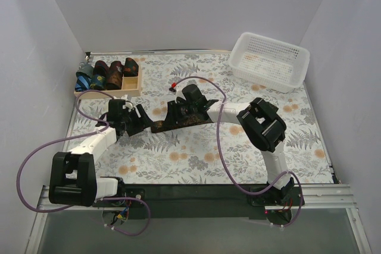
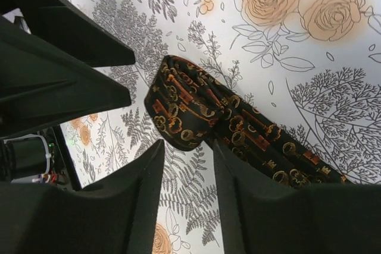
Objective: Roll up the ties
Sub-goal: Roll the tie
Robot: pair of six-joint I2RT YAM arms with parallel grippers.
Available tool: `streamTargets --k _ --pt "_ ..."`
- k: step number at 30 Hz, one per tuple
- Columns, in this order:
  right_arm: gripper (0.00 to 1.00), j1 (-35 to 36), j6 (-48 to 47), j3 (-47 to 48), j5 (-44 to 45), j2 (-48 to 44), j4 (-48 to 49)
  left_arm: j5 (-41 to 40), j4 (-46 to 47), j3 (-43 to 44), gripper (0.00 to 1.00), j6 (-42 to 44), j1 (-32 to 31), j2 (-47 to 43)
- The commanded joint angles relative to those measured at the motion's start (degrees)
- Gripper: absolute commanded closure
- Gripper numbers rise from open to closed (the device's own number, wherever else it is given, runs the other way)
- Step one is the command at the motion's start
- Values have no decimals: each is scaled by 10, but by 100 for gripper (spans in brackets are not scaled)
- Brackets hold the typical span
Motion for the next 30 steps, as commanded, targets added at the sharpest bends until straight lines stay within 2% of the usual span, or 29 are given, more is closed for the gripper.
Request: streamTargets --k 1,16,30 --pt "62 2 20 18 -15 14 31 5 9 7 40 2 -4 2" --pt "66 0 38 25 -19 20 53 16 15 15 40 2 -14 39" --pt "69 1 51 35 -20 42 61 12 15 23 45 0 -24 60"
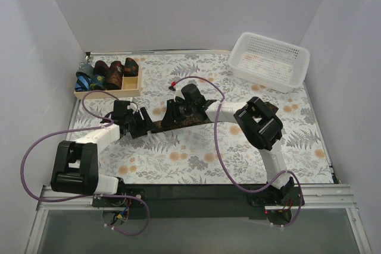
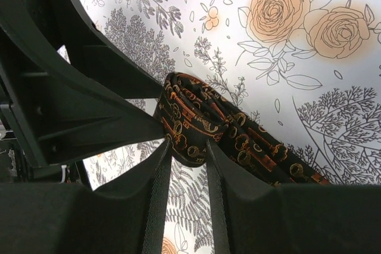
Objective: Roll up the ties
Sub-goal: Roll the tie
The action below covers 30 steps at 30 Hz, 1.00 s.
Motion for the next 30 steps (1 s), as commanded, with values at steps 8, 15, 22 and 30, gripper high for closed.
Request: streamTargets --k 8,15,22,30 --pt "81 -8 -7 0 9 21 24 3 16 15 41 -3 -5 -7" --pt "87 -18 -21 -5 4 30 24 18 25 13 27 -5 -5 1" --pt "89 -22 -27 -5 -8 34 26 41 51 9 26 -12 -6 22" --pt "90 -23 -29 -5 -19 42 31 49 83 7 37 -21 -6 45"
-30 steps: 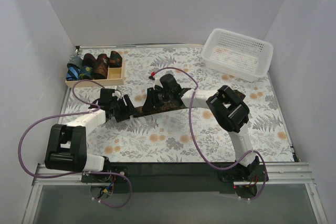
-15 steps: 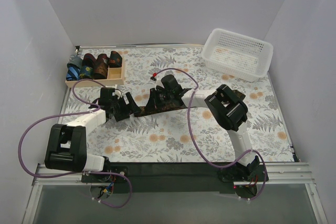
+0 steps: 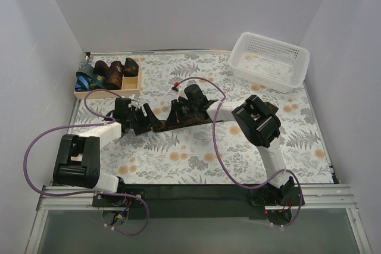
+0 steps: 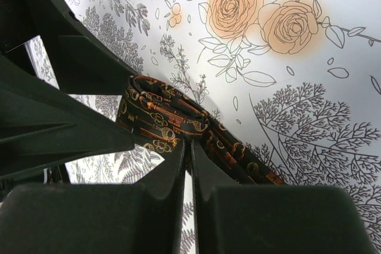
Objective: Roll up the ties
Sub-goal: Roll the tie
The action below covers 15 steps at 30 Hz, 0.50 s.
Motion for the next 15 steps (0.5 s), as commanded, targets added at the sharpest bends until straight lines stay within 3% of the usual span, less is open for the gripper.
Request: streamTargets --k 1,15 --pt "90 -3 -11 -3 -9 15 19 6 14 2 39 -8 -4 14" --pt "91 -7 -4 -15 -9 20 32 -5 64 -6 50 -48 -38 53"
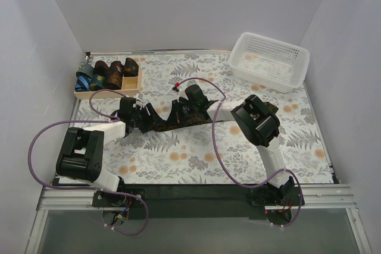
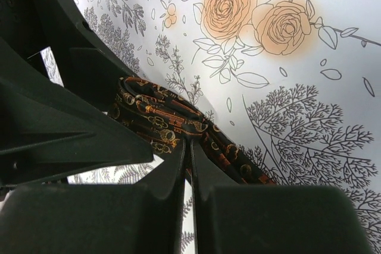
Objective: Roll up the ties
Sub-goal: Roll the tie
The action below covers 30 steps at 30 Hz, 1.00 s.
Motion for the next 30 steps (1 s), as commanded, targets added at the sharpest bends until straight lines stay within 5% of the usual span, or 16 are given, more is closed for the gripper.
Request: streamTargets --k 1,11,16,24,30 --pt "91 -3 -4 -13 -1 11 19 -18 -4 -7 51 -9 -15 11" --pt "90 -5 -9 -26 5 -10 27 -45 -19 4 78 6 -19 -2" --pt "77 -6 -26 -57 29 -56 25 -67 -77 28 93 33 -20 -14" --pt "45 -28 -104 -156 126 -196 -30 -199 -225 106 91 135 -27 -64" --pt "37 -38 -151 -224 217 -295 -90 -317 -328 165 89 175 -58 -48"
